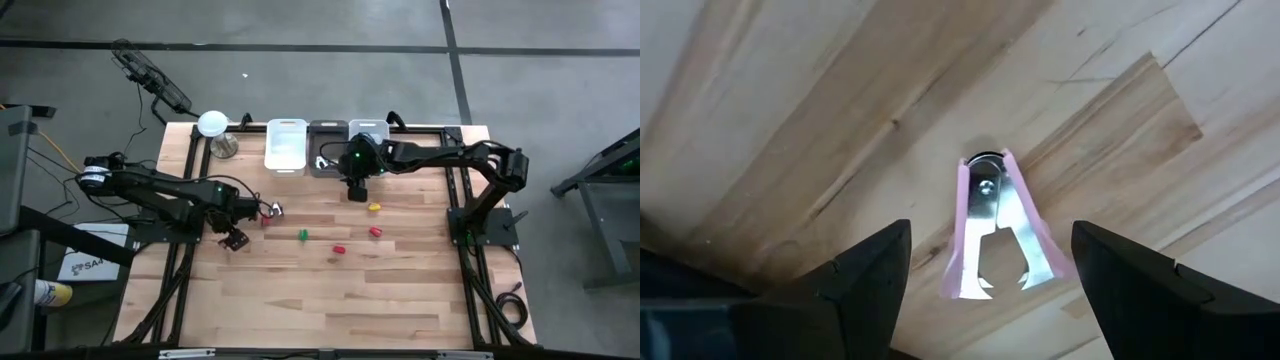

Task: Pick and place Stapler, Stapler remover, tape
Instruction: Put the light pink staple remover into the black bin

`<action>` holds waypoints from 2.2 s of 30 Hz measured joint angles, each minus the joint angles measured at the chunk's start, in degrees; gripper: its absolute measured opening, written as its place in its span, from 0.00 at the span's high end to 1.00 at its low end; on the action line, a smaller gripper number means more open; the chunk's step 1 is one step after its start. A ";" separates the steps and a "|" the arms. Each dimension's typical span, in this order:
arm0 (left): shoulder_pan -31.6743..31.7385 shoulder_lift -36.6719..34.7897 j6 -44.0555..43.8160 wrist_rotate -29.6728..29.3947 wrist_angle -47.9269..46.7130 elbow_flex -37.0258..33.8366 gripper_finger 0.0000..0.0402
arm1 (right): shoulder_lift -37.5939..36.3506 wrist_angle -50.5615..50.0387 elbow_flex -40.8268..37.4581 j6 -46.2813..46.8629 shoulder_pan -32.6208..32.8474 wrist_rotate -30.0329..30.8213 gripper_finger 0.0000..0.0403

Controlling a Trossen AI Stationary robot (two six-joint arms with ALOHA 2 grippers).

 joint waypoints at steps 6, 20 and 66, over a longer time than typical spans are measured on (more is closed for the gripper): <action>0.00 1.95 1.71 0.81 0.34 0.00 0.32 | 0.00 -0.48 0.00 0.00 0.31 -0.02 0.63; 0.02 10.05 3.98 4.96 2.82 0.22 0.34 | -0.02 -2.67 0.00 -0.12 0.31 0.00 0.64; 0.02 10.19 41.28 -34.84 9.56 15.49 0.78 | -0.02 2.93 0.00 -1.33 0.48 -5.35 0.64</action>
